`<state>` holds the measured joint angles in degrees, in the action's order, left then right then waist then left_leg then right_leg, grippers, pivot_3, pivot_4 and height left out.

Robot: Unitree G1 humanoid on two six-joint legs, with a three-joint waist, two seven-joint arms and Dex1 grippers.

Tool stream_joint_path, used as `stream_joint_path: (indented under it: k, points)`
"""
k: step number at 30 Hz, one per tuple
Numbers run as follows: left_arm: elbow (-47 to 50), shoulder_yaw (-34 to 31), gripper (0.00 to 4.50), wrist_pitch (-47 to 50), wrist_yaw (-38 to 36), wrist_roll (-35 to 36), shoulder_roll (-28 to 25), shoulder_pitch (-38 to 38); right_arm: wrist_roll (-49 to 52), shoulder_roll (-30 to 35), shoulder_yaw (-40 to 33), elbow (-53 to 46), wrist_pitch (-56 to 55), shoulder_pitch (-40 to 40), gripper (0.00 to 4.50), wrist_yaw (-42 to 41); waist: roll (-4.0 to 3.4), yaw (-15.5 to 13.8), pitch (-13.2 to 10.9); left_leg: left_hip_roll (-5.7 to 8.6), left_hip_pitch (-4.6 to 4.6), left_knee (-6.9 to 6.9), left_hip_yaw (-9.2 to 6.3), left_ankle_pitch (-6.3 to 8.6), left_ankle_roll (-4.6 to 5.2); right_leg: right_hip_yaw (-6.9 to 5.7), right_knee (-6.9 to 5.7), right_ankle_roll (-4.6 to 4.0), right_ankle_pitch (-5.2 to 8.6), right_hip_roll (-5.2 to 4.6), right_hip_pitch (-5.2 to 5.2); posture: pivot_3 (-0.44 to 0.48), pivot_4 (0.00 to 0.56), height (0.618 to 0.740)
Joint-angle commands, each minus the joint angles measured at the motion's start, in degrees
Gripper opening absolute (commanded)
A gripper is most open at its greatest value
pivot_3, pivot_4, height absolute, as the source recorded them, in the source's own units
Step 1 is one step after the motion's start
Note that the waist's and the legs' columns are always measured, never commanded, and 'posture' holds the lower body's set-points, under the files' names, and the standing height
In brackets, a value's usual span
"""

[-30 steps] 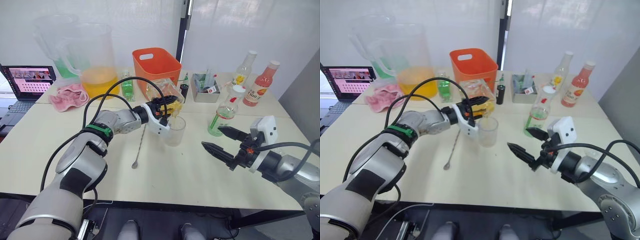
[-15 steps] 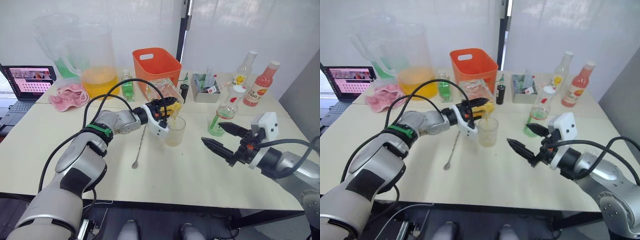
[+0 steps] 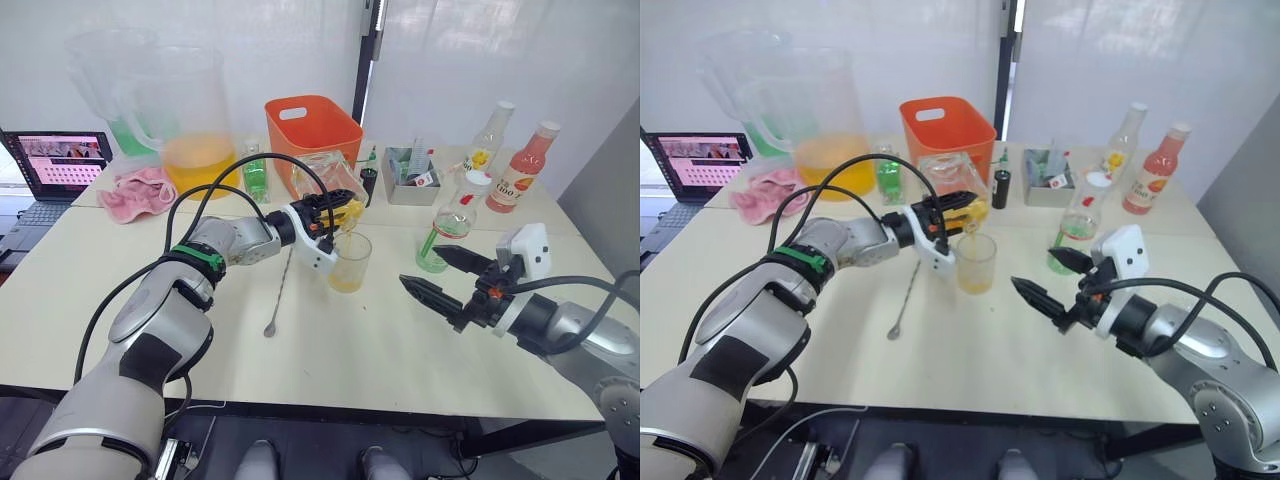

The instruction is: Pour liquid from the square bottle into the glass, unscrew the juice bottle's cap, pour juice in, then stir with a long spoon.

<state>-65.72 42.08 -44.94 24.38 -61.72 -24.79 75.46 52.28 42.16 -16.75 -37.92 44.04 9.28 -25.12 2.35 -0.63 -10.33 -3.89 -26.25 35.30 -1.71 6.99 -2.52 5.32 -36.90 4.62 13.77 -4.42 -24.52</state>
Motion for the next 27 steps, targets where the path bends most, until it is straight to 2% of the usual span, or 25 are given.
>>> stream_joint_path:
  k: [1, 8, 13, 19, 25, 27]
  points:
    - [3.59, -1.37, 2.8, 1.11, 3.16, 0.91, -0.58, 3.71, -0.15, 0.1, -1.11, -0.82, -1.17, 0.64, 4.5, -0.04, 0.0, 0.0, 0.0, 0.0, 0.0, 0.0, 0.0, 0.0, 0.0, 0.0, 0.0, -0.01, -0.01, 0.0, 0.0, 0.0, 0.15, 0.703]
    - [4.27, -1.77, 2.8, 0.87, 2.22, 1.5, -0.64, 3.39, -0.08, 0.19, -1.01, -0.64, -1.07, 0.85, 4.5, -0.05, 0.0, 0.01, 0.0, 0.0, 0.0, 0.01, 0.0, 0.0, 0.0, 0.0, -0.02, -0.01, -0.01, 0.0, 0.0, 0.0, 0.15, 0.703]
    - [3.09, -4.94, 2.8, -0.65, -3.59, 7.22, 0.13, 2.49, 0.0, 0.43, -0.95, -0.48, -0.86, 1.0, 4.5, -0.31, 0.0, 0.04, 0.0, 0.0, 0.0, 0.01, 0.0, 0.0, 0.0, 0.0, -0.04, -0.02, -0.01, 0.0, 0.0, 0.0, 0.15, 0.703]
    - [3.82, -6.52, 2.8, -1.06, -8.44, 10.79, 0.2, 1.84, -0.06, 0.85, -0.82, 0.23, -0.66, 1.77, 4.5, -0.87, 0.0, 0.09, 0.0, 0.0, 0.01, 0.01, 0.0, 0.0, 0.0, 0.01, -0.06, -0.1, -0.06, 0.0, 0.0, 0.0, 0.15, 0.703]
    - [5.71, -11.86, 2.8, -4.02, -15.87, 20.11, 0.8, -0.13, -0.06, 1.74, -0.27, 1.65, -0.18, 3.26, 4.5, -2.32, 0.0, 0.11, 0.0, 0.0, 0.02, 0.02, -0.01, -0.01, 0.0, 0.01, -0.09, -0.18, -0.11, 0.0, 0.0, 0.0, 0.15, 0.703]
    - [6.42, -15.76, 2.8, -3.22, -21.5, 26.59, 1.55, -0.91, 0.94, 1.8, -0.06, 2.2, -0.12, 4.58, 4.5, -3.24, 0.0, 0.08, 0.0, 0.0, 0.02, 0.03, -0.01, -0.01, 0.0, 0.01, -0.09, -0.2, -0.12, 0.0, 0.0, 0.0, 0.15, 0.703]
